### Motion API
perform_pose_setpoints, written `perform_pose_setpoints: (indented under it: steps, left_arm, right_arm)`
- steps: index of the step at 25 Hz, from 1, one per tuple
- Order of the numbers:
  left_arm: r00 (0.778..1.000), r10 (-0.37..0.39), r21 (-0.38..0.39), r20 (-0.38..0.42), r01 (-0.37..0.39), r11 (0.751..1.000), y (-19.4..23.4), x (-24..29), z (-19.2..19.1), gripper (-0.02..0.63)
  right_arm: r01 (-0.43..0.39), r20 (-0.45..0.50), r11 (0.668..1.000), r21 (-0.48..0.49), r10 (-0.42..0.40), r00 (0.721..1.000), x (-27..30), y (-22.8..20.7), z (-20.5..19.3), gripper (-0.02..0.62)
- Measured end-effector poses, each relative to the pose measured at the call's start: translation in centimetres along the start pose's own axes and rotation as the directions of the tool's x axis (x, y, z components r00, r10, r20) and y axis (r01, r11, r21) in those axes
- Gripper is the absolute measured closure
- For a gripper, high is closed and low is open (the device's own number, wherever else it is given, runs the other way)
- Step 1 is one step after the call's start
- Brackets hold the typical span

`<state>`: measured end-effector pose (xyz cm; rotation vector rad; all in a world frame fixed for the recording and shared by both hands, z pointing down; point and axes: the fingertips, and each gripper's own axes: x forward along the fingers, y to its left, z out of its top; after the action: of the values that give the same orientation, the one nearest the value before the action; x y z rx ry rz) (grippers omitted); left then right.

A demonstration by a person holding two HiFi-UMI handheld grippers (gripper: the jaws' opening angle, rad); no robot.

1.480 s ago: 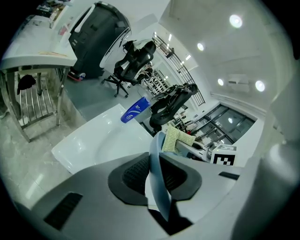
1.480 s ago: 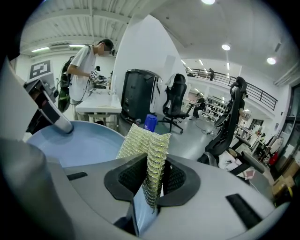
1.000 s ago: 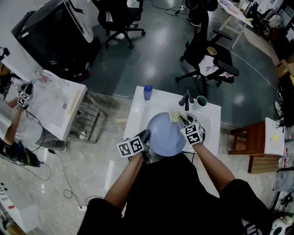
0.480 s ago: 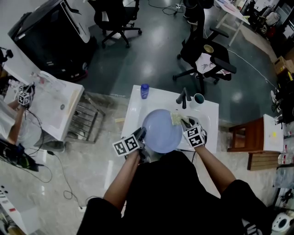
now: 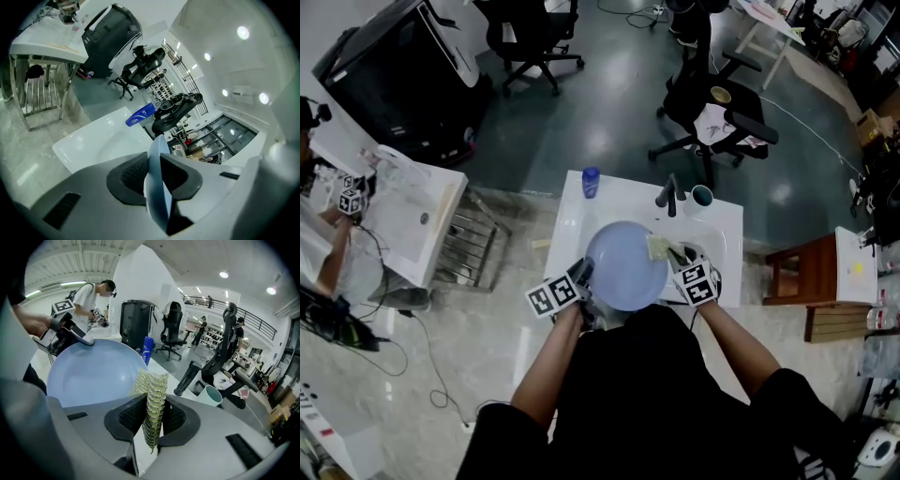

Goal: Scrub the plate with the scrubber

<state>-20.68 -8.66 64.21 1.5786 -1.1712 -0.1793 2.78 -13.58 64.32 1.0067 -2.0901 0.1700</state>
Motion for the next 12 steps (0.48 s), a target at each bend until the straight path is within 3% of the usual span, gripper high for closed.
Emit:
perform_pose_setpoints:
  steps: [12]
  left_arm:
    - [1.000, 0.004, -0.034, 0.023, -0.003, 0.999, 0.7, 0.0, 0.5, 0.537]
  right_arm:
    - [-0.040, 0.007, 0.998, 0.052, 0.040, 0.999, -1.4, 1.9, -1.3, 0.534]
